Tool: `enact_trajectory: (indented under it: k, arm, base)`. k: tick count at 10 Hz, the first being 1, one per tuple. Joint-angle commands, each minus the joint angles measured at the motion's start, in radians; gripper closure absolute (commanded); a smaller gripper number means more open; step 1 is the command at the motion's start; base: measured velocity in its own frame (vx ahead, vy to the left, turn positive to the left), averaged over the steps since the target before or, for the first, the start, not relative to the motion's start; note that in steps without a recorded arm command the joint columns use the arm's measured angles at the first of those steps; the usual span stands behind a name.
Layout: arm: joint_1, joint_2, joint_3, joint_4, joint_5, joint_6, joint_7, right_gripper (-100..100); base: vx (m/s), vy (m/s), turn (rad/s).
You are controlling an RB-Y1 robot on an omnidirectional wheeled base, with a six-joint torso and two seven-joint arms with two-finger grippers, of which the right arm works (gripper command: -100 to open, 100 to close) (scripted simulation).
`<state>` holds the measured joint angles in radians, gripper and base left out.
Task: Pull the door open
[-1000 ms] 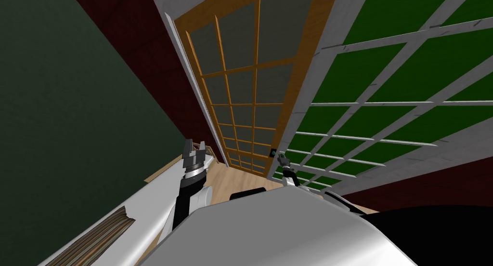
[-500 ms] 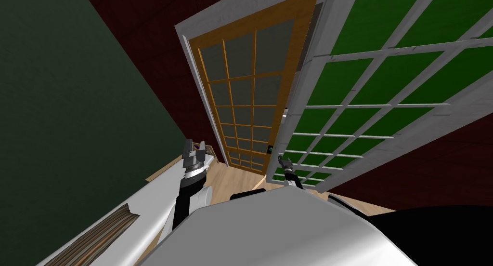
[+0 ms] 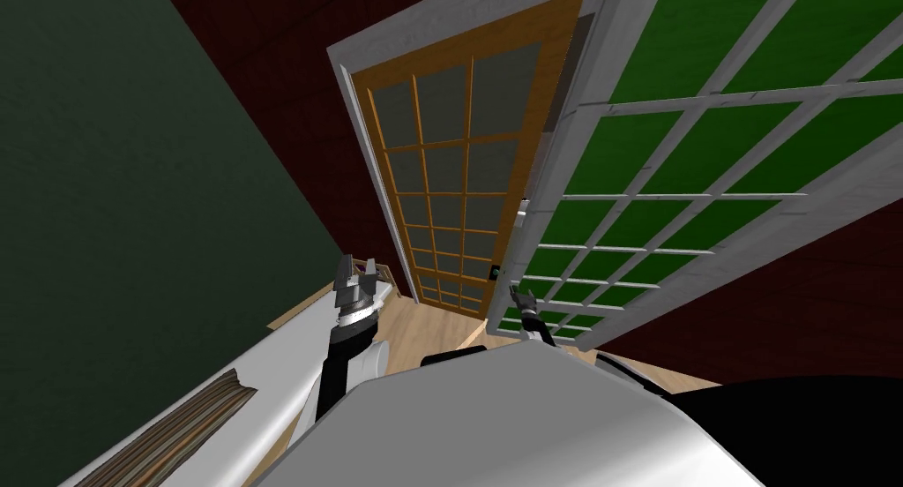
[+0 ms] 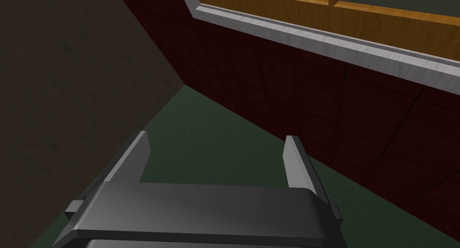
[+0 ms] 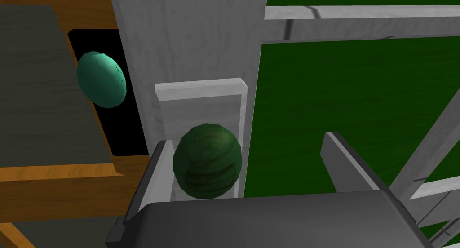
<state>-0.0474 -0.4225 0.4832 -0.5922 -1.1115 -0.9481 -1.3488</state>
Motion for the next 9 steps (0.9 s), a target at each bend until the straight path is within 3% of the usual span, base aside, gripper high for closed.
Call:
enact_trajectory:
  k: [1, 9]
  arm:
    - [0.044, -0.025, -0.021, -0.026, -0.017, 0.016, 0.024, 100]
    - [0.057, -0.028, -0.026, -0.020, -0.016, 0.016, 0.023, 100]
  base:
    - [-0.034, 0.000, 0.008]
    - [-0.016, 0.002, -0.004]
